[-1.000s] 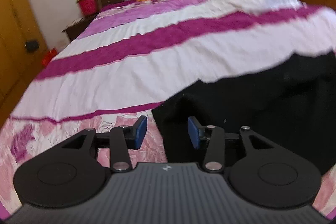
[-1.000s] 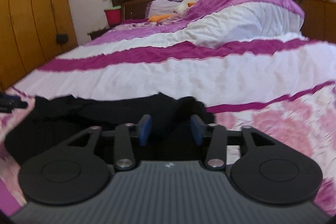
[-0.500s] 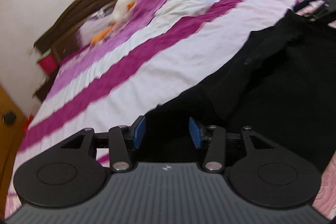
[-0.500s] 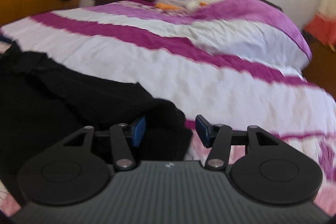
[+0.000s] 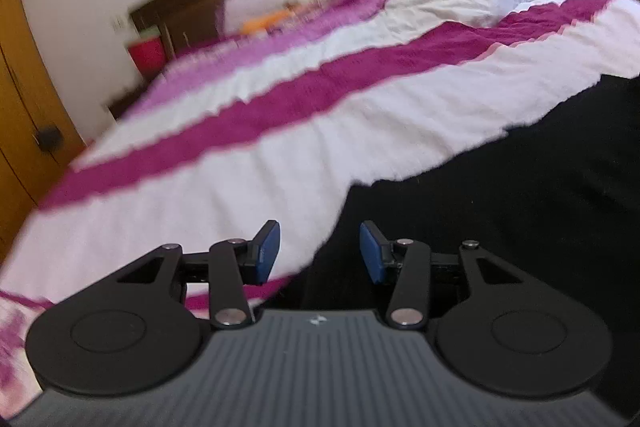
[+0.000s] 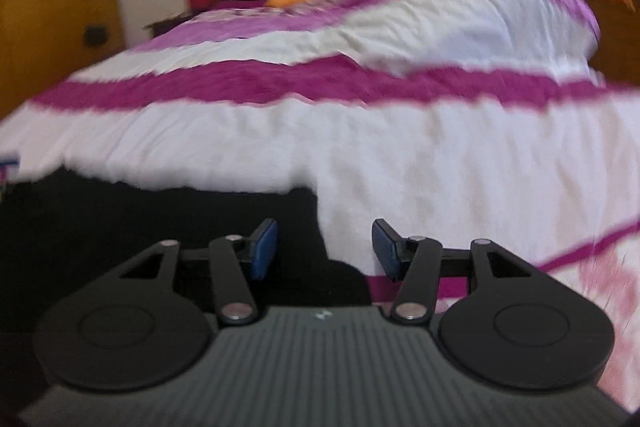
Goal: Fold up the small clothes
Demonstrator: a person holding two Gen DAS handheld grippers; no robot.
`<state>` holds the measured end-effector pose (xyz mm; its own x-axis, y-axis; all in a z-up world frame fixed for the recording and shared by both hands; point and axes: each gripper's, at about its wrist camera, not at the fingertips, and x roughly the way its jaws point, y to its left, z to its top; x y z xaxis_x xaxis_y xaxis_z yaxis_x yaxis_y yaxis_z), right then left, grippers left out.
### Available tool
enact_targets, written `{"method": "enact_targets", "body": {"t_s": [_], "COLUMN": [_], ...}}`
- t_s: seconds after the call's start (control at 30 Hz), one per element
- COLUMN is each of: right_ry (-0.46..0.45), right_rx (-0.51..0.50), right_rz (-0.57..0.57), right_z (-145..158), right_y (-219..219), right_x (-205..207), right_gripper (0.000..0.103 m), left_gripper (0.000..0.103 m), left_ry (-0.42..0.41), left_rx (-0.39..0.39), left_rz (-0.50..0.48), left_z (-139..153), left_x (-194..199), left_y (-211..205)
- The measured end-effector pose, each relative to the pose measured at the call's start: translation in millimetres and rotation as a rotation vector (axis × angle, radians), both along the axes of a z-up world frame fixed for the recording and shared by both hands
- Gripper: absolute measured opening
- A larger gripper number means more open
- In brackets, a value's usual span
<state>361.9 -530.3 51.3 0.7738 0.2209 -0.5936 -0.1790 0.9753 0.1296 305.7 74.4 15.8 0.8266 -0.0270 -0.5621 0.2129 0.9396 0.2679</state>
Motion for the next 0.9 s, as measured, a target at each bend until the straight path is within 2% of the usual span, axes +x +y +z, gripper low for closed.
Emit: {"method": "enact_targets", "body": {"t_s": [0.13, 0.3, 0.4, 0.6, 0.77, 0.9], "right_ry": [-0.003, 0.009, 0.017, 0.030, 0.004, -0.016], "right_rx": [0.044, 0.061, 0.081, 0.013, 0.107, 0.120], "right_rz": [-0.015, 0.011, 0.020, -0.036, -0.119, -0.100], "right_z": [-1.0, -2.0, -4.2, -11.6, 3.3, 23.9], "right_y": [-8.2, -7.5, -6.4, -5.2, -24.5, -30.7], "right_x": [-6.6, -12.5, -12.1, -8.8, -25.1, -50.2], "right_gripper": [0.054, 0.054, 0.054, 0.053, 0.054, 0.054], "left_gripper": [0.051, 0.050, 0.028, 0.028, 0.029, 0.030], "left_ry": [0.041, 0.111, 0.117, 0.057, 0.062, 0.093], "left_rx": [-0.091, -0.144, -0.151, -0.051, -0.090, -0.146], "left_rz": [-0.020, 0.006, 0.042, 0.177, 0.199, 0.193], "left_z": [0.8, -7.7, -12.1, -14.6, 3.4, 21.7], "left_x": [4.6, 13.4, 13.7, 14.8, -2.9, -29.7], "left_y": [9.3, 9.9, 8.3, 7.5, 23.1, 36.8]}}
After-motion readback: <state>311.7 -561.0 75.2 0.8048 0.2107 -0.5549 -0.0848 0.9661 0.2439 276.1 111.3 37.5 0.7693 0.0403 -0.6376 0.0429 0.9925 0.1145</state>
